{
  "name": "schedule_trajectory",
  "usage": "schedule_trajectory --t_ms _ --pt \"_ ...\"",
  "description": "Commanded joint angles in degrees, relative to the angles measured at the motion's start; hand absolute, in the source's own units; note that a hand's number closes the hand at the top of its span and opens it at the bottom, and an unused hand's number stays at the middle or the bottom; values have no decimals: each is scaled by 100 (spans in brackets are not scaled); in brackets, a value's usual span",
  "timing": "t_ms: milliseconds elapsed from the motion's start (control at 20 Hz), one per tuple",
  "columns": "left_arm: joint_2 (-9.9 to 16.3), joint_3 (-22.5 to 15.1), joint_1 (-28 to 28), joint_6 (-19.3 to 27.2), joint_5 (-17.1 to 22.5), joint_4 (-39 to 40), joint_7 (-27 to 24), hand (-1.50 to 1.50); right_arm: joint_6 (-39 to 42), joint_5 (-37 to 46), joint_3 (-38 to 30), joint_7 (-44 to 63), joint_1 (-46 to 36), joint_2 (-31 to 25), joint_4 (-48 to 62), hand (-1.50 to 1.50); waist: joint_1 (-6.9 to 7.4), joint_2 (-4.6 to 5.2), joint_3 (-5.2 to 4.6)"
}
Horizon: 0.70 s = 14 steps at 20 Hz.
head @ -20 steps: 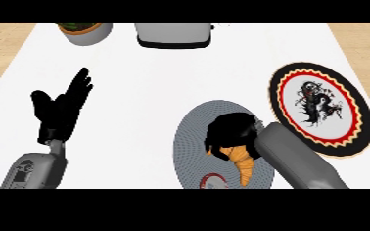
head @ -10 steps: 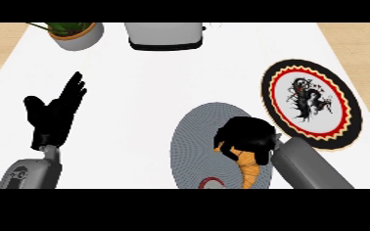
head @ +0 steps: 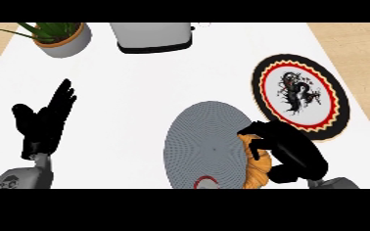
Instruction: Pick the croissant from the placemat and place it in the plate
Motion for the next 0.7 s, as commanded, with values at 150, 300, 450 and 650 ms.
schedule_trajectory --t_ms 150,300,450,650 --pt "-36 -130 149 -90 -11 -340 100 0 -240 -989 -1358 798 1469 -307 -2036 150 278 79 13" --pt "-95 -123 -267 -131 0 -183 157 0 276 -1558 -1784 1380 1490 -292 -2415 150 433 128 13" --pt "-293 -360 -471 -21 -144 -305 496 0 500 -1982 -2253 1637 979 -252 -1900 150 540 148 17" --pt "-242 -71 -505 -305 -82 395 -106 0 626 -2114 -2742 1513 686 -375 -1195 150 558 159 16"
